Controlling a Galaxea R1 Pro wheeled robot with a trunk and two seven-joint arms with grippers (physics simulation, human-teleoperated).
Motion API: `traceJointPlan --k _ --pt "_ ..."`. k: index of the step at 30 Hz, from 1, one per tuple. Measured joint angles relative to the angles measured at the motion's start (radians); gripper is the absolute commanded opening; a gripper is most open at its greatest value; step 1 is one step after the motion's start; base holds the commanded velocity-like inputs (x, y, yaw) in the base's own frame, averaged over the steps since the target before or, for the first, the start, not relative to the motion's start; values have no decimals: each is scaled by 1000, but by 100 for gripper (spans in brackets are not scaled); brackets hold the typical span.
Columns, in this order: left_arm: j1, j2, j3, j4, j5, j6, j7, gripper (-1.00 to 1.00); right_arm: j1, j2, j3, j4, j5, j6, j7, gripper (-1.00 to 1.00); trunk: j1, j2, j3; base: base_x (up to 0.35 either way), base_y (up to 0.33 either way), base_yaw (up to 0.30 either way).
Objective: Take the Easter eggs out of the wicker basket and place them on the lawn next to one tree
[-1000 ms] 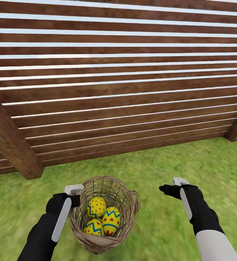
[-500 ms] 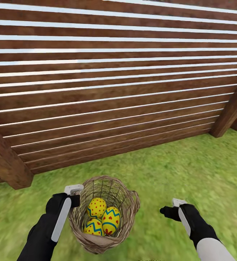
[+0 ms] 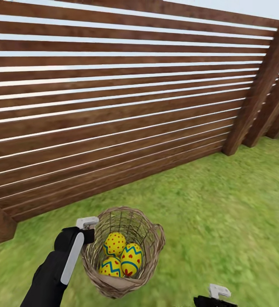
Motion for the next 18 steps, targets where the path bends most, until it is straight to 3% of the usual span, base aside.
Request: traceJointPlan --k 3,15,18 --pt "0 -1 -1 0 1 1 0 -100 19 2 1 3 -2 -64 -2 100 -12 21 11 0 0 -293" --pt "0 -3 -1 -2 3 1 0 -100 47 8 1 4 0 -77 -2 100 -58 105 52 0 0 -294" --pt "0 -1 -1 -2 27 4 0 -100 68 12 2 3 0 -118 -2 100 -69 126 62 0 0 -295"
